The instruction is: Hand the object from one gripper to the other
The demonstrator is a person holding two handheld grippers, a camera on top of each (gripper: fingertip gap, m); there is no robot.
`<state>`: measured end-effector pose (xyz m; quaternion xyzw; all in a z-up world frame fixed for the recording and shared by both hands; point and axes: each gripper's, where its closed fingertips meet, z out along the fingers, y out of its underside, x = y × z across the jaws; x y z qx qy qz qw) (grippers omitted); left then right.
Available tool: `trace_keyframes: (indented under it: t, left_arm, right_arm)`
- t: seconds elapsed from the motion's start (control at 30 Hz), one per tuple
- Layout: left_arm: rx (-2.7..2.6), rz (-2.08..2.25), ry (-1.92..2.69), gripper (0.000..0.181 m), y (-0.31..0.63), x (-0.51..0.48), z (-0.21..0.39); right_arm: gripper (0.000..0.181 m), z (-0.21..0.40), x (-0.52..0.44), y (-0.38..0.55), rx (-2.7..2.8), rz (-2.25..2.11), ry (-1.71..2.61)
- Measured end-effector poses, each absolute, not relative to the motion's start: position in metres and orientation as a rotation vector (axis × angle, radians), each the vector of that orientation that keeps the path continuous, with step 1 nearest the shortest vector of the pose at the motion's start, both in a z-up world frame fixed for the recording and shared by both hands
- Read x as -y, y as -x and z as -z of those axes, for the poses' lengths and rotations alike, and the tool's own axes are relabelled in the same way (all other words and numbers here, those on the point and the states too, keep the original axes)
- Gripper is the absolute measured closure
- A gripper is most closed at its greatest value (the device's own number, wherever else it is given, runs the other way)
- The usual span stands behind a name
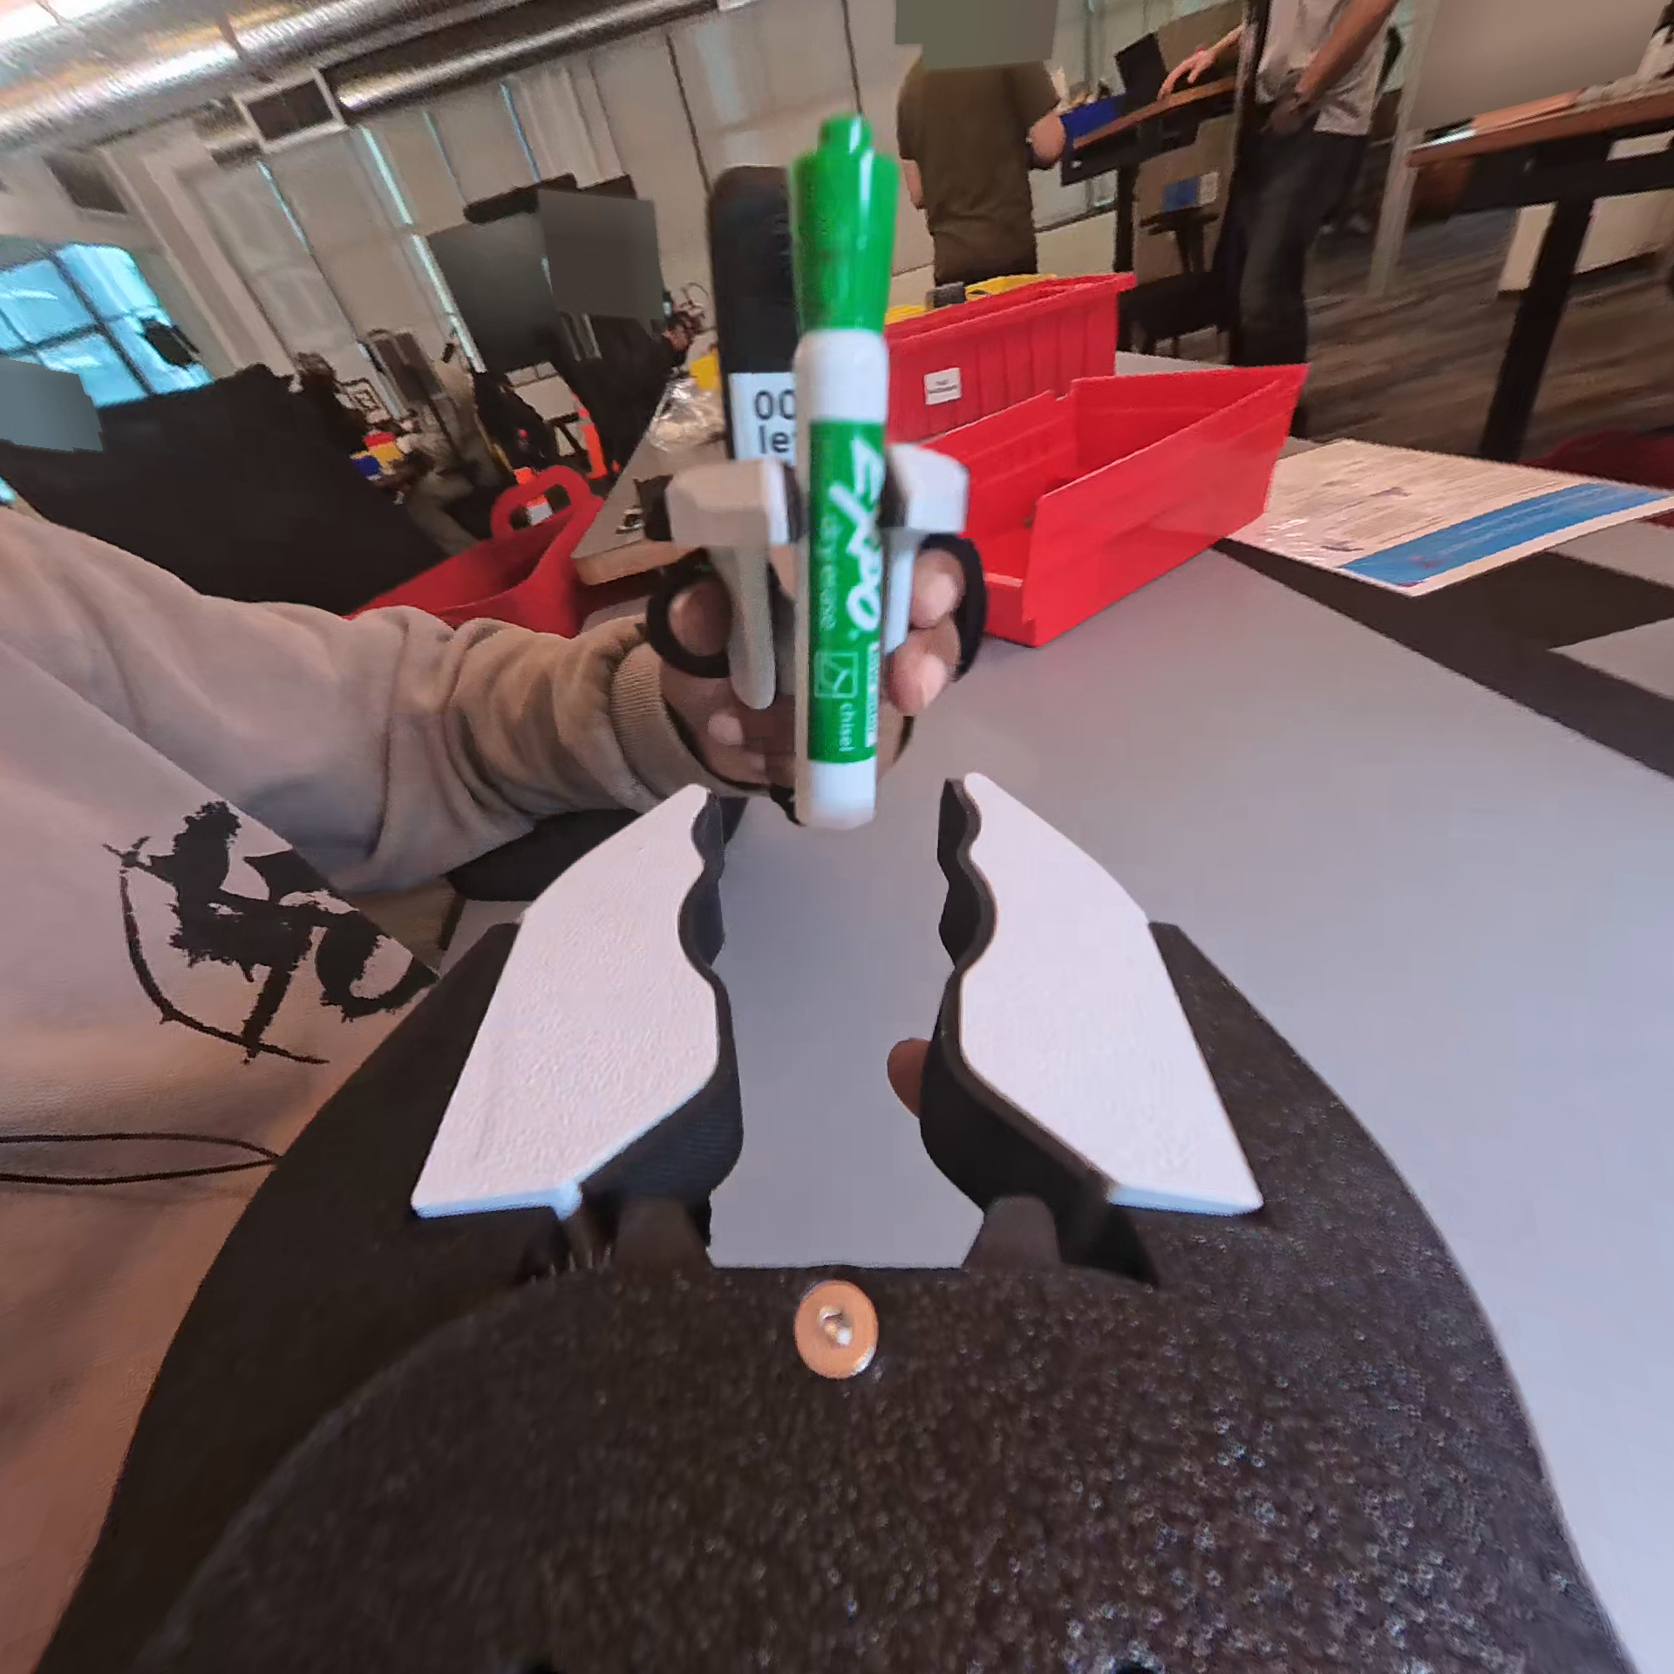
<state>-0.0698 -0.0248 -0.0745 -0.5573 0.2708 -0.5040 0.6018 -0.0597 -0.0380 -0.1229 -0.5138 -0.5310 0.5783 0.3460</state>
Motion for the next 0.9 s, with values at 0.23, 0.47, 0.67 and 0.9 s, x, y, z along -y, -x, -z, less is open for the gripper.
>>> trace_keyframes:
  t: [0.23, 0.47, 0.67, 0.9]
  left_arm:
    - [-0.584, 1.276, 1.245, 0.162, 0.064, 0.028, 0.078]
    - [-0.592, 1.099, 1.396, 0.156, 0.090, 0.006, 0.093]
    - [-0.676, 0.552, 1.461, 0.143, 0.121, -0.013, 0.095]
    - [-1.179, -0.027, 1.589, 0.135, 0.079, -0.011, 0.171]
  right_arm:
    - [0.162, 0.126, 0.045, 0.068, 1.345, -1.465, 1.275]
    - [0.163, 0.111, -0.004, 0.042, 1.322, -1.104, 1.303]
    - [0.163, 0.135, -0.030, 0.036, 1.359, -0.879, 1.448]
    - [0.163, 0.174, -0.010, 0.046, 1.526, -0.845, 1.591]
